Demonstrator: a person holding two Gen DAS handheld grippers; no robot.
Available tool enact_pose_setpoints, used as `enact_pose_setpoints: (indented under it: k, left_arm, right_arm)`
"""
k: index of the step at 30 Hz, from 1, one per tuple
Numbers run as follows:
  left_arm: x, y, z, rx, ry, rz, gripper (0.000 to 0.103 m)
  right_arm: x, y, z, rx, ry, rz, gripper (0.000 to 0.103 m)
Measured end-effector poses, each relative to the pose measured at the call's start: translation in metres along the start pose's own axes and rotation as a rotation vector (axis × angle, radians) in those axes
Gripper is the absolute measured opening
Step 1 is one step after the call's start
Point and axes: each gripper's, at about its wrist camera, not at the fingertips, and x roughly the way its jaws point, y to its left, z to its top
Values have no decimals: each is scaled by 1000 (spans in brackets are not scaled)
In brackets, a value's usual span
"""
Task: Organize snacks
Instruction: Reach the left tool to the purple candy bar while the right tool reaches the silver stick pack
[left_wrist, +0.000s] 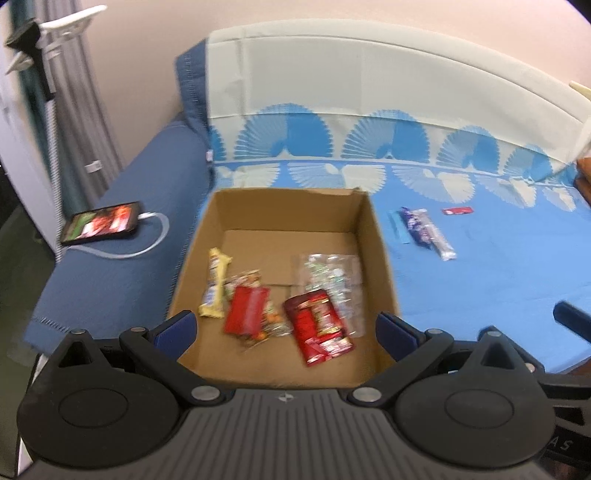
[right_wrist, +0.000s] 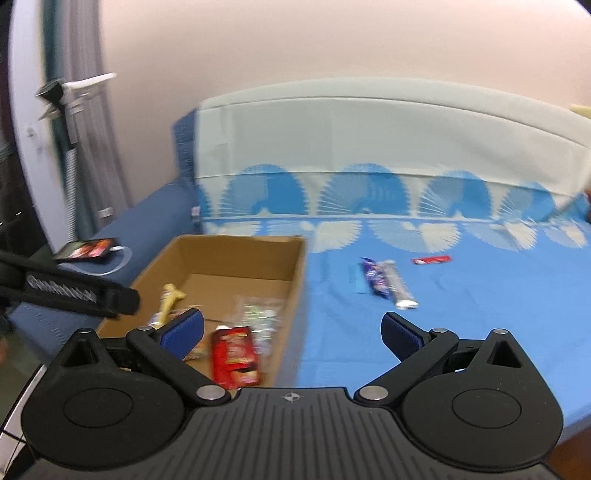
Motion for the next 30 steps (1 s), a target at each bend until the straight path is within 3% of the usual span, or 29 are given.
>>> enact_pose_setpoints:
  k: [7,12,15,20,25,30]
  left_arm:
    - [38,-48,51,29,53,-79,103]
    - [69,-79,86,48,61,-70,103]
    - [86,-84,103,38,66,-52,103]
    - [116,-70,122,1,85,22,103]
    - [144,-49,130,-30,120,103,103]
    - [164,-50,145,-38,110,108,103]
  right_arm:
    - [24,-77,-3,110,23,-146,102]
    - [70,-125,-3,120,28,-205,102]
    - [120,-148,-2,77,41,-220,102]
    - [226,-179,1,19,142,-193,102]
    - [320,-180,1,-93,206,-190,102]
    - [387,-189,0,-96,270,-166,102]
